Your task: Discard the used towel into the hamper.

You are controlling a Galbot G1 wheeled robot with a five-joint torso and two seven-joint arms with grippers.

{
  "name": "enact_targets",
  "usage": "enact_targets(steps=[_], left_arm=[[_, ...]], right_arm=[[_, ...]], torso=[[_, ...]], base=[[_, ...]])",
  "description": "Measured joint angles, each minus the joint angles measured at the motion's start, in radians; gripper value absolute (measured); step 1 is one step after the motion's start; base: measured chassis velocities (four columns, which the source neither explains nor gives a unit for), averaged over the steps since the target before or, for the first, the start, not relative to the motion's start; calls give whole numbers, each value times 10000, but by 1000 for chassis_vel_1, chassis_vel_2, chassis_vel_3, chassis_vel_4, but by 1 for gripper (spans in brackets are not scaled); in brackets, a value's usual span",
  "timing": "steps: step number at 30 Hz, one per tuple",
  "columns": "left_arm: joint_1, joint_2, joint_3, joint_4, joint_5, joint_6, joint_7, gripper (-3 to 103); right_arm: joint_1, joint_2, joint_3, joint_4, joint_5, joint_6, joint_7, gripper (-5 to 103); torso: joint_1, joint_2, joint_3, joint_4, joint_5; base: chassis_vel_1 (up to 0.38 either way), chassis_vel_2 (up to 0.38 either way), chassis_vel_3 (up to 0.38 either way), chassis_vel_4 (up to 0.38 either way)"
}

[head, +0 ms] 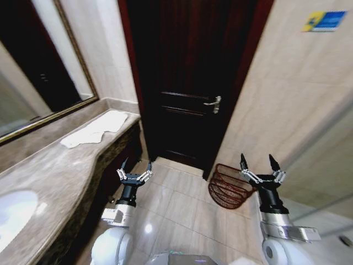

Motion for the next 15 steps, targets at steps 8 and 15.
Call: enact_targets(steps=[8,15], left_arm=[[-32,-1,-91,-39,201,329,-751,96],[38,-1,-105,-152,494,662,-1039,98]], right_arm=[[1,75,-70,23,2,-85,9,100],[-57,83,-73,164,93,-177,-239,100]], torso=[[0,-1,0,-1,1],[0,0,0,1,-2]], base=[[112,125,133,128],[130,114,124,133]])
